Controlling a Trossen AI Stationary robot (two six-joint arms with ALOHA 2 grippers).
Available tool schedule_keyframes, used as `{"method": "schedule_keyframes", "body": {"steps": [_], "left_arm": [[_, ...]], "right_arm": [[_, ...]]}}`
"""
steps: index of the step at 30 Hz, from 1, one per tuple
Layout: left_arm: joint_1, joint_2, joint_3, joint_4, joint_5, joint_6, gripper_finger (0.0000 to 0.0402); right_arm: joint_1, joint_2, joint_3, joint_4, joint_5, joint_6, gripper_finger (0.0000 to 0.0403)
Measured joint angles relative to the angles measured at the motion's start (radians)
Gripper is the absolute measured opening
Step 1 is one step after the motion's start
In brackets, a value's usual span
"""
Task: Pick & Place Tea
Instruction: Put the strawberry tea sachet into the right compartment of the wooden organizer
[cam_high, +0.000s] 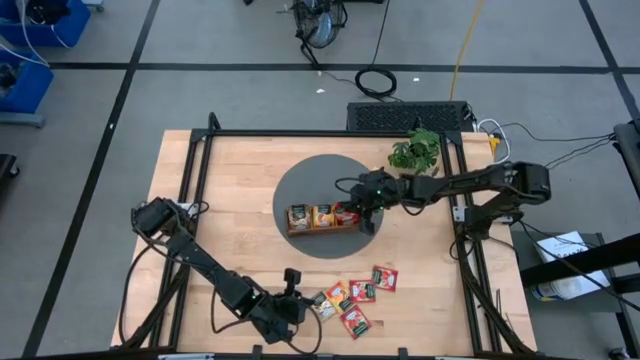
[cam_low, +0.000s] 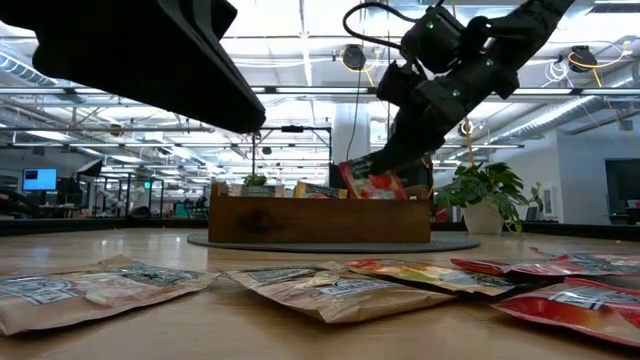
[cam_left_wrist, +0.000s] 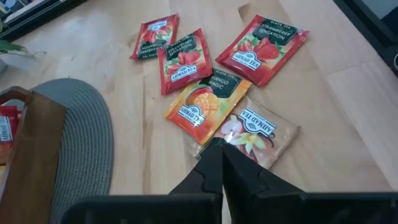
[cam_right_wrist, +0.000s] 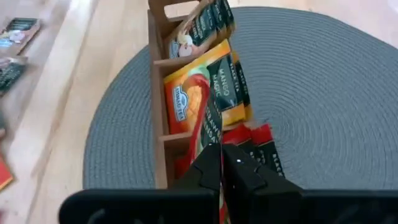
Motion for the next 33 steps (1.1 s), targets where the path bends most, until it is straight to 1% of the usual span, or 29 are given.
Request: {"method": "schedule_keyframes", "body": {"steps": [4,7,11,13,16,21,23,26,33], "left_arm": [[0.0,0.0,0.0,-0.009,-0.001,-0.022,0.0024],[0.0,0.0,0.0,-0.008,-0.002,-0.039,0.0022],[0.0,0.0,0.0,-0.008,-0.002,-0.047,0.0005],[0.0,0.0,0.0,-0.007,-0.002,-0.052,0.0006],[0.001,0.0,0.0,-0.007,-0.002,-0.058,0.0019],[0.01,0.0,0.0,-0.007,-0.002,-0.057,0.0036],[0.018,0.0,0.0,-0.007,-0.003,-0.059,0.0036],[0.026,0.0,0.0,-0.007,-0.002,-0.066,0.0032],[0.029,0.0,0.0,-0.008,-0.001,-0.101,0.002]], "right_arm": [[0.017,-0.013,-0.017,0.034,0.043,0.041,0.0],[0.032,-0.011,-0.061,0.072,0.081,0.087,0.0],[0.057,-0.012,-0.145,0.234,0.149,0.139,0.0],[0.063,-0.013,-0.194,0.315,0.149,0.156,0.0],[0.063,-0.017,-0.249,0.417,0.15,0.167,0.0],[0.063,-0.017,-0.285,0.451,0.14,0.152,0.0004],[0.063,-0.017,-0.285,0.444,0.12,0.15,0.0012],[0.063,-0.017,-0.286,0.439,0.12,0.149,0.0031],[0.063,-0.045,-0.287,0.451,0.127,0.14,0.0104]]}}
